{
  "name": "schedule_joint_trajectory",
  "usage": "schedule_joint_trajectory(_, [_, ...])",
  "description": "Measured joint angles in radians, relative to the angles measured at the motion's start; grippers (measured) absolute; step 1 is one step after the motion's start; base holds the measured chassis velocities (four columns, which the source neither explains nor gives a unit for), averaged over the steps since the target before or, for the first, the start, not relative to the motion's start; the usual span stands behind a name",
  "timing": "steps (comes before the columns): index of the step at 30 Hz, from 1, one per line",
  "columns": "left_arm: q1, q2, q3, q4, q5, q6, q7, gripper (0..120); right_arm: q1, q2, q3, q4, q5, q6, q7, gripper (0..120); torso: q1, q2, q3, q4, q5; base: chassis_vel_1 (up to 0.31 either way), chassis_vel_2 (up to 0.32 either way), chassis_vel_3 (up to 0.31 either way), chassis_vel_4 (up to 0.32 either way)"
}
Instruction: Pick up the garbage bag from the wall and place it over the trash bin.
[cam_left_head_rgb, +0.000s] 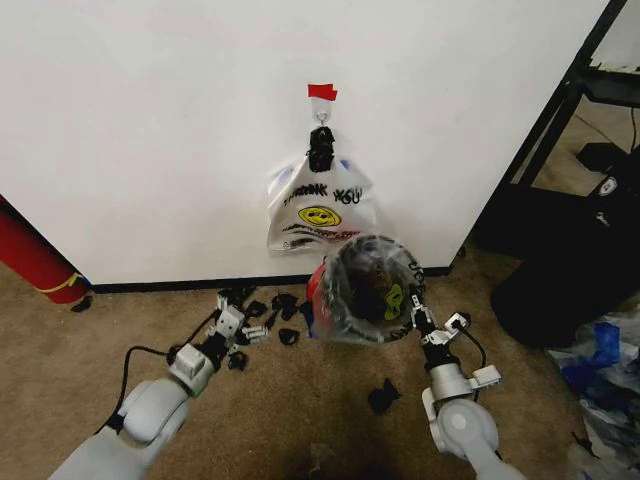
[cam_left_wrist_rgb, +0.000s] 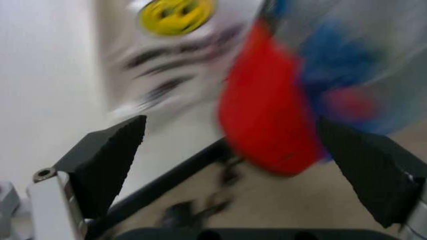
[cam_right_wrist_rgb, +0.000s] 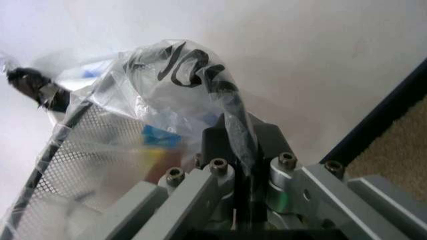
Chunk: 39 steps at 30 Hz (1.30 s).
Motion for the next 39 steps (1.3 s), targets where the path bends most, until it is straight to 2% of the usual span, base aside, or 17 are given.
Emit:
schedule_joint_trajectory(5, [0.012,-0.028,0.025,-0.055,-0.035,0.02,0.021,100,-0.003,0.006,0.002,0.02,0.009,-0.011,0.008,0,0.0,0.0,0.0,0.0,0.0001,0.0,0.0,0.0,0.0])
schedule_joint_trajectory(14, [0.003,-0.052,0.048,-0.055,-0.007,0.043,0.013,100,-0.02,0.011,-0.005,0.05,-0.008,-0.011,-0.007,0,0.0,0.0,0.0,0.0001,0.0001,0.0,0.0,0.0,0.0])
schedule_joint_trajectory(24, [-0.021,-0.057,0.048,0.015,0.058,0.046,-0.057,100,-0.039,0.02,-0.016,0.09,-0.031,-0.013,-0.015,0,0.0,0.0,0.0,0.0001,0.0,0.0,0.0,0.0,0.0])
schedule_joint_trajectory(33, [-0.05,-0.063,0.049,0.079,0.087,0.043,-0.075,100,-0.069,0.028,-0.022,0.13,-0.032,-0.023,-0.013,0,0.0,0.0,0.0,0.0001,-0.0001,0.0,0.0,0.0,0.0])
schedule_joint_trajectory(39, [-0.052,-0.063,0.053,0.079,0.089,0.029,-0.073,100,-0.087,0.036,-0.031,0.143,-0.049,-0.031,-0.007,0,0.0,0.0,0.0,0.0001,-0.0001,0.0,0.0,0.0,0.0])
